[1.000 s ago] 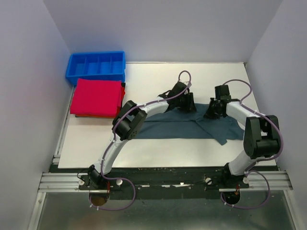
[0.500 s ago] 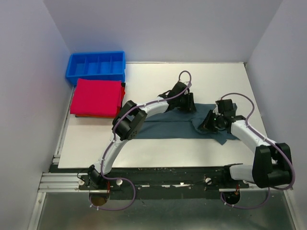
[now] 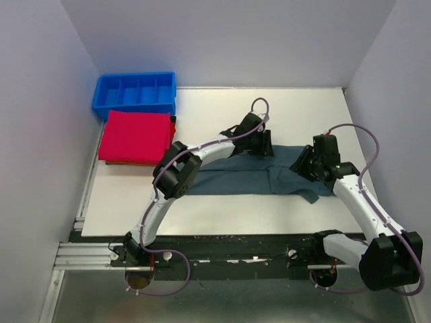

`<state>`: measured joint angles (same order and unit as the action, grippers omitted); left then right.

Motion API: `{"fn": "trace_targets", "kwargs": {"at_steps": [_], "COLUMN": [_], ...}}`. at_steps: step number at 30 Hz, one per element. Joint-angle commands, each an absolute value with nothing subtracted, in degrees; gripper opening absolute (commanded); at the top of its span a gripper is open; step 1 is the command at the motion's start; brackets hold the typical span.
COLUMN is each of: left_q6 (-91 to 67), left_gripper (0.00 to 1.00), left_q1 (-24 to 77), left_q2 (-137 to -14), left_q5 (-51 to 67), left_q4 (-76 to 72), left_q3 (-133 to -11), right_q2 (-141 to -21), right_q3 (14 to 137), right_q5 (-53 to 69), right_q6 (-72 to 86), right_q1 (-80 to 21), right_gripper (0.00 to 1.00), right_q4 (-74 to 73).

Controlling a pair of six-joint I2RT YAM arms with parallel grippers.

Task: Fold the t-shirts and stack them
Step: Fold the other side of the tshirt into a rectangle

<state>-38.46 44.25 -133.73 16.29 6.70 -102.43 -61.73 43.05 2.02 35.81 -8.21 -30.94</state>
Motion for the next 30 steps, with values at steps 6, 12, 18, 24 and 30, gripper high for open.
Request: {"fn": "trace_targets", "kwargs": {"at_steps": [6, 12, 18, 24, 30], "left_q6": [-33.7, -36.0, -40.8, -44.4, -47.0], "left_gripper": [0.59, 0.59, 0.59, 0.59, 0.57], "left_q1": [45.7, 49.4, 51.2, 52.7, 54.0], "left_q2": [-113.3, -108.5, -107.9, -110.2, -112.0], "left_q5": [11.7, 10.6, 13.4, 14.7, 15.9], "left_q4": [11.2, 13.4, 9.1, 5.8, 2.1], "left_q3": [-91.2, -80.6, -73.0, -71.0, -71.4], "right_q2": [-70.5, -68.0, -57.3, -54.1, -52.1], "right_q3": [40.2, 32.4, 30.4, 33.0, 28.8], "right_q5": [-13.5, -0.4, 3.5, -5.0, -4.9], "right_q6": [41.5, 45.6, 44.7, 45.5, 48.2], "right_q1": [-7.1, -7.9, -8.3, -8.3, -8.3], "right_gripper": [0.01, 0.01, 0.01, 0.01, 0.01], "right_q4": [-33.4, -30.3, -34.0, -38.8, -34.9]}}
